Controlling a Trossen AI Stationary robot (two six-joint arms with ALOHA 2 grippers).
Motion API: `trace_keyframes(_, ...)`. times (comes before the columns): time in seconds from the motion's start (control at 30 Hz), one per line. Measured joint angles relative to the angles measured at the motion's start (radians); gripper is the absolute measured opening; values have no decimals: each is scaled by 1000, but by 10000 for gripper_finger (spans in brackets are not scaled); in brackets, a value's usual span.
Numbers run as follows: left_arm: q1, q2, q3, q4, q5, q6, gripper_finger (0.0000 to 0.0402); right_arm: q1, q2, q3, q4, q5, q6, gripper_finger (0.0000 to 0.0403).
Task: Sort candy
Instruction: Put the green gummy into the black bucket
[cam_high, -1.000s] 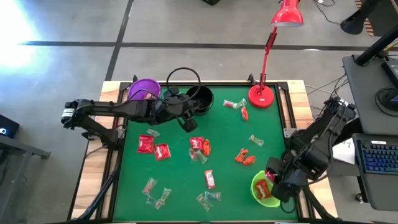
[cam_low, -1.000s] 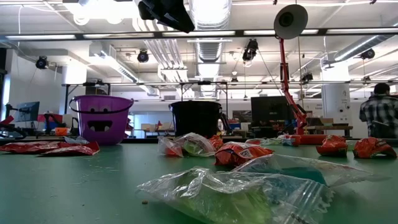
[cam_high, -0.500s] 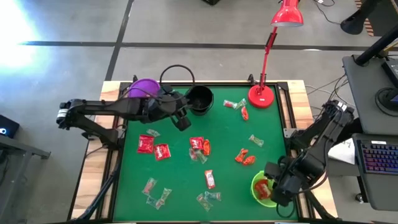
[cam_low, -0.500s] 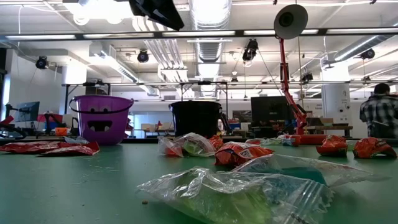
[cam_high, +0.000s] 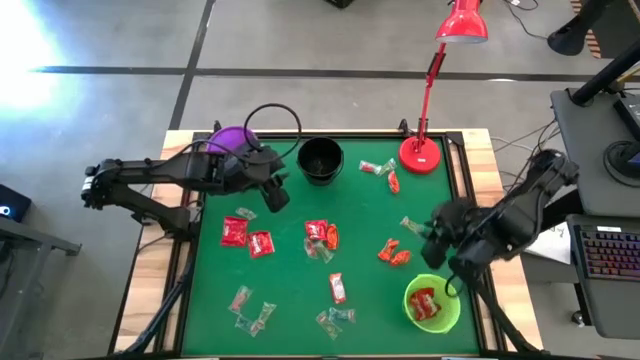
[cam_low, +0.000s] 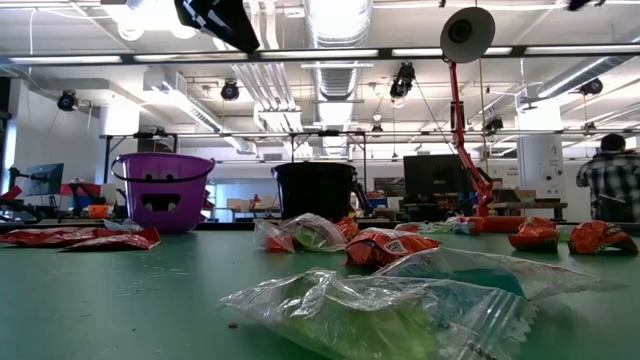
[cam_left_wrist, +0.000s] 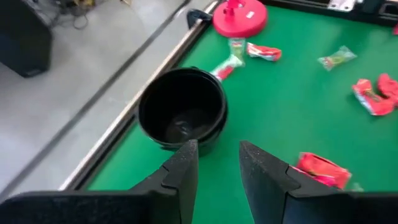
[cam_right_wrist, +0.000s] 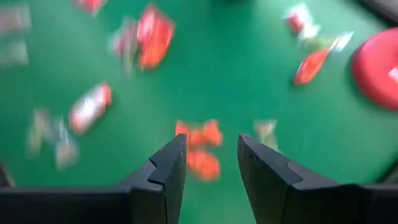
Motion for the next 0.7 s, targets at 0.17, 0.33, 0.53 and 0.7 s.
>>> trace_keyframes(0.17, -1, 16, 0, -30, 48, -69, 125, -58, -51, 0, 5, 144, 52, 135)
trace_keyframes(0.33, -1, 45, 0, -150, 100, -121, 147, -99, -61, 0, 5, 201, -6, 132)
trace_keyframes(0.53, -34, 104, 0, -73, 197, 2, 151, -137, -58, 0, 6, 201, -81, 134)
trace_keyframes(0.7, -71, 187, 0, 15, 281, 176, 151, -148, -59, 0, 5, 201, -90, 135)
